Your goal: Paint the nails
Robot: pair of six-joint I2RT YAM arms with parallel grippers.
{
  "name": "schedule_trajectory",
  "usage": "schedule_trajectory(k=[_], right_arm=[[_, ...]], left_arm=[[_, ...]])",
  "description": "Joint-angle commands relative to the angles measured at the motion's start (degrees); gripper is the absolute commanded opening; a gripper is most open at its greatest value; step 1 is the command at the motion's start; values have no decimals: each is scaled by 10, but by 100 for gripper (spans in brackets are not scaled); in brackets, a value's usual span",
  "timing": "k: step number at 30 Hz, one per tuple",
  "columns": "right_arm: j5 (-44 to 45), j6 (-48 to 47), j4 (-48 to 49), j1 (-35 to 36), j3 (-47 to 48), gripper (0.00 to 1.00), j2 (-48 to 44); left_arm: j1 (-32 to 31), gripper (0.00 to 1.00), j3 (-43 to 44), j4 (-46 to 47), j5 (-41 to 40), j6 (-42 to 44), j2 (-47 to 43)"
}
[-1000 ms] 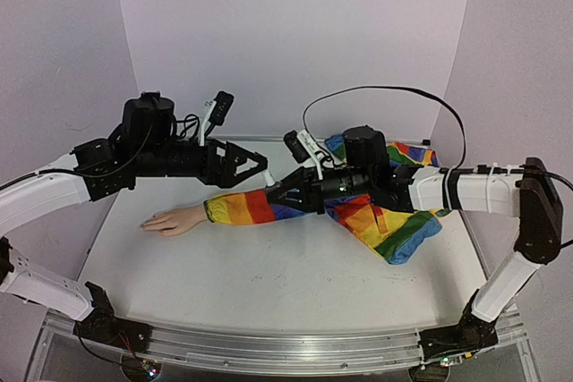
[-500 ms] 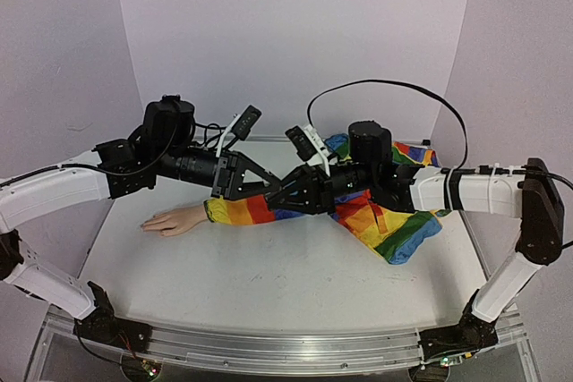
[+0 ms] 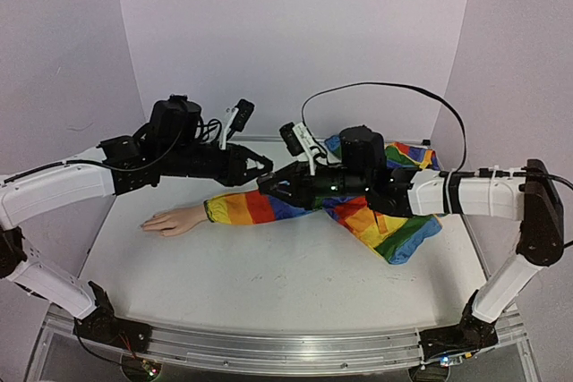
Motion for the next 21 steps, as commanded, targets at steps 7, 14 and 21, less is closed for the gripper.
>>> schedule_trajectory(k=[7,14,21], right_arm=[[655,-60,-97,56,113,0,54],[334,-56,-20,22,47,0,18],[-40,-33,44,-39,-16,0,-29]], left_arm=[[12,0,69,-152,-214,-104,42],[12,30,44,-92,-127,-77,12],[13,77,6,-28,-35,-24,-50]])
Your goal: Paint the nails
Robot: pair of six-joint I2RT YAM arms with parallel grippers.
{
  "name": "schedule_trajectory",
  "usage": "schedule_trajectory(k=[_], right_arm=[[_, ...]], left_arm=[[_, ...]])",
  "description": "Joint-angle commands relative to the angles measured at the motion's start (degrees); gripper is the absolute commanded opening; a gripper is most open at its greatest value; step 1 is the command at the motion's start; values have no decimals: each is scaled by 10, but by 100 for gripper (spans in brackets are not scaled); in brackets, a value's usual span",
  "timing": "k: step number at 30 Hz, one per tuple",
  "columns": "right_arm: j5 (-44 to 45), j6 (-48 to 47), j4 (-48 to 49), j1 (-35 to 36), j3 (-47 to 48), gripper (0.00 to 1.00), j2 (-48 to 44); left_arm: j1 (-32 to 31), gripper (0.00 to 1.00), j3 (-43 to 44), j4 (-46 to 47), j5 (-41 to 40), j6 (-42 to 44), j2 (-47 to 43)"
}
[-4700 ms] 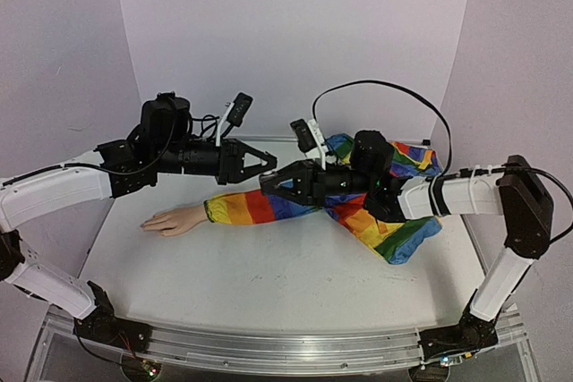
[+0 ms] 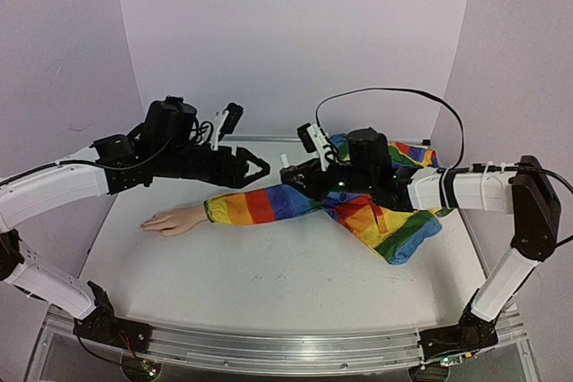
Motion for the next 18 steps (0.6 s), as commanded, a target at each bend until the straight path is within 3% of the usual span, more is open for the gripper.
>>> schedule_trajectory(k=[1,5,8,15,18], right_arm=[[-280,19,79,-18,-14,0,-57],[-439,46,101,-22,-6,0,-46],[-510,117,180,-22,-6,0,-26],[-528,160,240,-14,-2,0,-9],[-528,162,242,-11,-2,0,-6]], left_arm=[[2,79,-17,54,86,49,-64],[4,81,-37,87,156,64,-85],[3,80,-31,110,219,64,-74],[-3,71,4,137,307,59,-26],[-10,62,13,142,318,59,-10]])
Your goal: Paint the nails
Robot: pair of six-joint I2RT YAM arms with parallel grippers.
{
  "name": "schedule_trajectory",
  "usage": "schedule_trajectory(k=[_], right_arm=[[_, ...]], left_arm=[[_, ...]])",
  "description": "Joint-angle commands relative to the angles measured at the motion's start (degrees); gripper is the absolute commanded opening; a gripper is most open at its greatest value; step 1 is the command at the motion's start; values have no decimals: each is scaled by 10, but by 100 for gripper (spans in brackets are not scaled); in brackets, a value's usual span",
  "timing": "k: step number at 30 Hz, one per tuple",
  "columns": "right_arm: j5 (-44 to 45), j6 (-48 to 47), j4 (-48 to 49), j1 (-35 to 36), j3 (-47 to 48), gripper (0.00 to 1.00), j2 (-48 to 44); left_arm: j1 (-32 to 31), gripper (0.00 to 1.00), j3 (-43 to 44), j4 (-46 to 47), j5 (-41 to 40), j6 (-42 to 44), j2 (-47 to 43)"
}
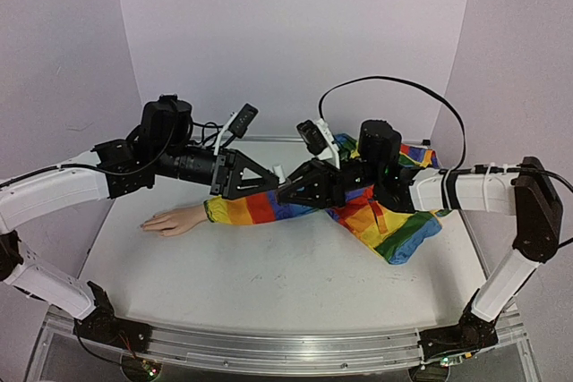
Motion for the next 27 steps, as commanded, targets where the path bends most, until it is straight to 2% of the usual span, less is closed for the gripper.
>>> schedule_trajectory(k=[1,7,11,15,20,21,22,23,24,25,26,27], right_arm=[[-42,25,62,6,14,0,8],[-43,24,62,7,11,0,13],[-39,22,62,7,13,0,19],[-31,18,61,6,13,0,22],[31,0,53,5,-1,0,7],[55,-4,49,3,-5,0,1],[93,-11,38,2,-8,0,-6],[195,-32,1,2,-9,0,-17],[336,-51,-56,2,-3,0,-31],[526,-54,-126,9,6,0,-46],[766,-40,-175,21,4,0,-62],[913,-32,-191,29,-17,0,-80]], left_arm=[[-9,59,43,47,51,4,18],[-10,53,51,50,43,6,27],[-10,40,59,50,43,7,38],[-11,20,62,49,38,8,47],[-13,1,49,47,-2,12,40],[-14,0,45,46,-17,14,36],[-15,0,39,43,-39,16,32],[-17,0,37,36,-67,18,28],[-21,0,38,19,-110,22,24],[-30,0,44,-6,-169,27,22],[-34,0,54,-39,-236,25,24],[-38,0,66,-72,-304,10,30]])
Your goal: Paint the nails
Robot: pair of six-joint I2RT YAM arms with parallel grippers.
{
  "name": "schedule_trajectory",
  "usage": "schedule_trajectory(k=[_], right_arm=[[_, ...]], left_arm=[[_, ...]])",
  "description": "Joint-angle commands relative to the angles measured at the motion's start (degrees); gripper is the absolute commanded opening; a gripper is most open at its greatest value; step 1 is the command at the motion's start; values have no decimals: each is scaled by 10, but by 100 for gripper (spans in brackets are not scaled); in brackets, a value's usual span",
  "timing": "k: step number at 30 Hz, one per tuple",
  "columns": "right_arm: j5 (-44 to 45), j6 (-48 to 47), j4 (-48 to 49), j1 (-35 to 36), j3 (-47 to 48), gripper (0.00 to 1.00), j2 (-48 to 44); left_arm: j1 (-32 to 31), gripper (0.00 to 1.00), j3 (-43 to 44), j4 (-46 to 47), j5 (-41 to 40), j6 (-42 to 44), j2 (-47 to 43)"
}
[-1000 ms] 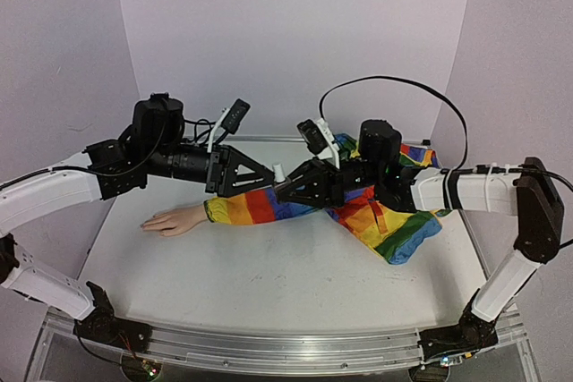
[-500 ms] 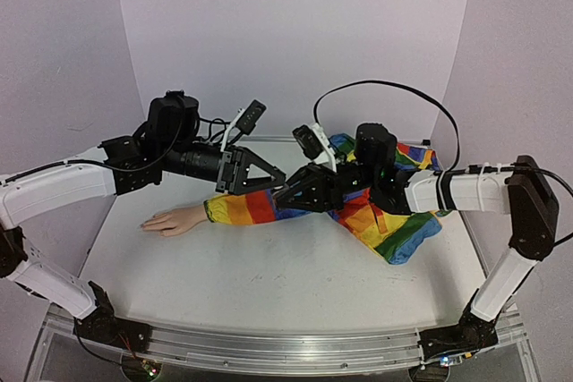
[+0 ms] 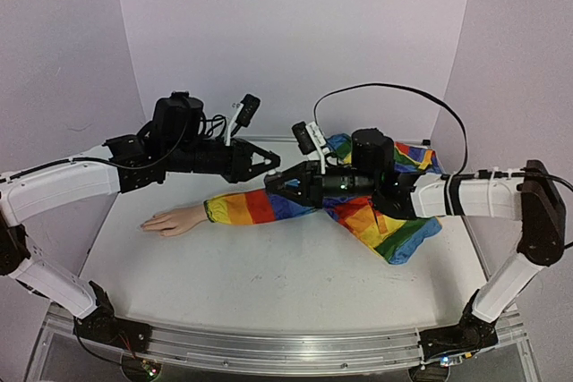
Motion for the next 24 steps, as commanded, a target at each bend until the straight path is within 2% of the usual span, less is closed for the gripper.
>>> schedule_trajectory(k=[1,2,3,5,7,11,12,15,16,20,24], right_arm=[[744,-20,-109,15,-22,0,-87],[731,-37,-79,16,-36,0,-99],[680,-46,-47,15,-41,0,-105],[537,-70,-5,17,-33,0,-99],[433,-81,6,17,-19,0,-82],[291,-93,31,18,-14,0,-61],[261,-96,31,17,-13,0,-59],[154,-103,31,11,-16,0,-61],[117,-104,31,7,-17,0,-62],[-45,-90,25,-10,-15,0,-63],[-191,-66,27,-13,4,0,-43]], left_arm=[[-29,0,39,-99,-216,-24,-11],[-29,0,41,-106,-229,-28,-6],[-29,0,42,-106,-218,-32,-2],[-29,0,49,-99,-180,-37,8],[-29,0,54,-89,-153,-42,18],[-29,1,60,-82,-121,-41,19],[-28,11,61,-82,-107,-38,17],[-27,49,50,-70,-46,-15,-2],[-27,56,43,-65,-31,-9,-12],[-14,70,19,-49,10,4,-51],[-2,77,5,-34,17,-6,-71]])
